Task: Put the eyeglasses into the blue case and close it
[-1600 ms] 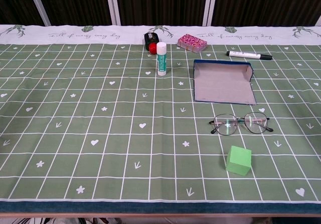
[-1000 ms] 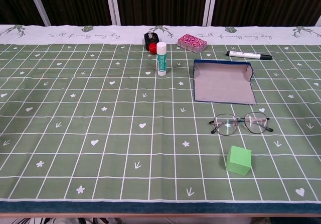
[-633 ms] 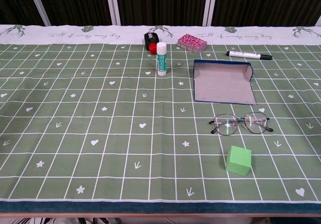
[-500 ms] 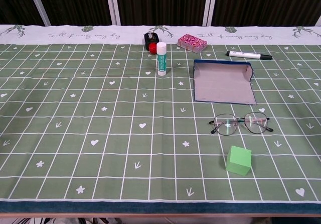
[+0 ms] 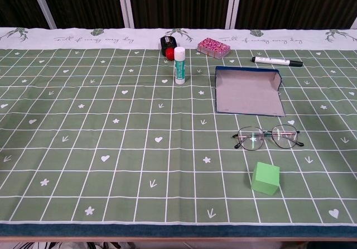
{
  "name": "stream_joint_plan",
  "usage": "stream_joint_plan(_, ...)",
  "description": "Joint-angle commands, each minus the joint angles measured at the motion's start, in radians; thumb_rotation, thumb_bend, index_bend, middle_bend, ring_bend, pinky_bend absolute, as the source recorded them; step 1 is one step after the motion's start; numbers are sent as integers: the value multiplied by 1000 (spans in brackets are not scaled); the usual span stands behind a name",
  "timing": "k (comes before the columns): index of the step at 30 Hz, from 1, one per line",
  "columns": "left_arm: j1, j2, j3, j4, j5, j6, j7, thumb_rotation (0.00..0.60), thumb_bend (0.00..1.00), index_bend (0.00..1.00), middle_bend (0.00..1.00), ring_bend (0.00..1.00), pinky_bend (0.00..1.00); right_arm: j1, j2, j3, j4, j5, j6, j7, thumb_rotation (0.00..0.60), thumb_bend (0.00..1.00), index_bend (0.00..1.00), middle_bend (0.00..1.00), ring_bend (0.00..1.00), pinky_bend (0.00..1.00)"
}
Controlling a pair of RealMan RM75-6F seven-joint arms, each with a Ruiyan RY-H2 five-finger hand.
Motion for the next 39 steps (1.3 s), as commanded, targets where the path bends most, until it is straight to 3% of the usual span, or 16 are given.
stream_joint_plan(1,-1,-1,1,1,-1,-3,0,600,312,159,0,0,0,72,-45,42,-8,84,-63,-88,600,198,268,54,48,183)
stream_joint_plan(8,0,0,-2,1,-8,-4,-9,600,313,159,0,0,0,150,-203,69,37,234,-95,-214,600,319,328,54,48,183)
stream_joint_plan(18,-3,1,-4,5,-17,-13,-18,600,314,159,0,0,0,212,-391,67,125,336,-69,-308,600,321,407,54,48,183)
stream_joint_plan(30,-3,1,-5,4,-21,-16,-20,600,313,159,0,0,0,247,-489,60,201,374,-55,-333,600,339,458,54,47,183)
stream_joint_plan(39,-4,1,-5,5,-24,-19,-16,600,313,159,0,0,0,255,-514,54,232,392,-46,-332,600,339,496,54,47,183)
